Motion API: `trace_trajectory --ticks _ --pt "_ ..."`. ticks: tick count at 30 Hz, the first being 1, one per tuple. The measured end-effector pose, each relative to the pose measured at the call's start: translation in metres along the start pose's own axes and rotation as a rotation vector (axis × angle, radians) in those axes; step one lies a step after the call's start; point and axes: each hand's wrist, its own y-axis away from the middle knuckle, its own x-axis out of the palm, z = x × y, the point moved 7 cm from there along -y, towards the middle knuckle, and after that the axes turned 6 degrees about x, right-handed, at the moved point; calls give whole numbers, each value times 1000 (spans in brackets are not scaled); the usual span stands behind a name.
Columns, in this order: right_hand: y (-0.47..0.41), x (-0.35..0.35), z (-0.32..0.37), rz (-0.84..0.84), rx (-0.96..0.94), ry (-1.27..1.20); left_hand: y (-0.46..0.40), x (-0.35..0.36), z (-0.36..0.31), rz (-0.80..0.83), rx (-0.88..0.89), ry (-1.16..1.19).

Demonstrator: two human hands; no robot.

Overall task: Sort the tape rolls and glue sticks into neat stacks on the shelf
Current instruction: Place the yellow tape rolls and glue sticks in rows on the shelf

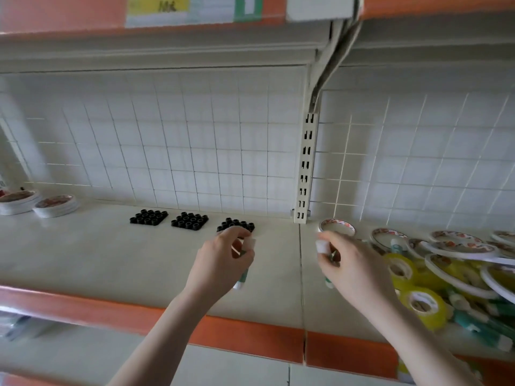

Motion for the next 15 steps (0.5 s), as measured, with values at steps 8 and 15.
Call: trace_trajectory --ticks 8,15 --pt "-18 71 96 136 86 -76 -5 -80 97 -37 -20 59" --pt "-33 133 191 165 193 -196 -18 -167 190 -26 -3 43"
